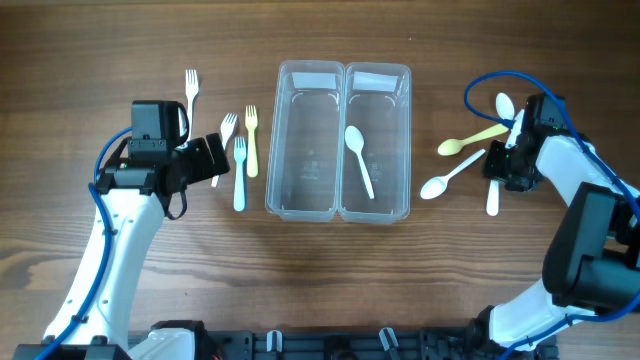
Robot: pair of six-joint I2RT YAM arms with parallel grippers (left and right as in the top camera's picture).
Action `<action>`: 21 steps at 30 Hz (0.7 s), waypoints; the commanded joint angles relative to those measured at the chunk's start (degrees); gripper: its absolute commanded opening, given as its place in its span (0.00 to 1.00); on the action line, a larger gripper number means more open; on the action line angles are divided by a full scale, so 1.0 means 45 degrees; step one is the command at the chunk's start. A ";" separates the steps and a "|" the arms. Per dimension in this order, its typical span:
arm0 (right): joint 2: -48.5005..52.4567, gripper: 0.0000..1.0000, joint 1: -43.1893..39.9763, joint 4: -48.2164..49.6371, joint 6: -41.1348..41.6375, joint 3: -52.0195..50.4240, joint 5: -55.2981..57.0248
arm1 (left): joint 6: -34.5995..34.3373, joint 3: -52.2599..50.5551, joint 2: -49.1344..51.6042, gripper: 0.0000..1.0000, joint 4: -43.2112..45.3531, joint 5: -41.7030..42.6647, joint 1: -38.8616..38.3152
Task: Pack container
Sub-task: 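Return the right gripper to the spoons and grasp another white spoon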
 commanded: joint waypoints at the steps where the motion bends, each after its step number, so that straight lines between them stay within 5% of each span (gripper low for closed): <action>1: 0.0695 0.17 0.0000 -0.0257 -0.0078 -0.0083 0.0044 | 0.0296 0.0180 0.0034 1.00 -0.0005 -0.0136 0.0107; 4: 0.0690 0.04 0.0000 -0.0486 -0.0087 -0.0083 0.0044 | 0.0296 0.0180 0.0034 1.00 -0.0005 -0.0131 0.0107; 11: 0.0053 0.04 0.0005 -0.1127 -0.0180 0.0034 0.0029 | 0.0296 0.0180 0.0034 1.00 -0.0005 -0.0131 0.0107; 21: -0.5649 0.04 0.2521 -0.1015 0.0685 0.0928 -0.2851 | 0.0296 0.0180 0.0034 1.00 -0.0005 -0.0131 0.0107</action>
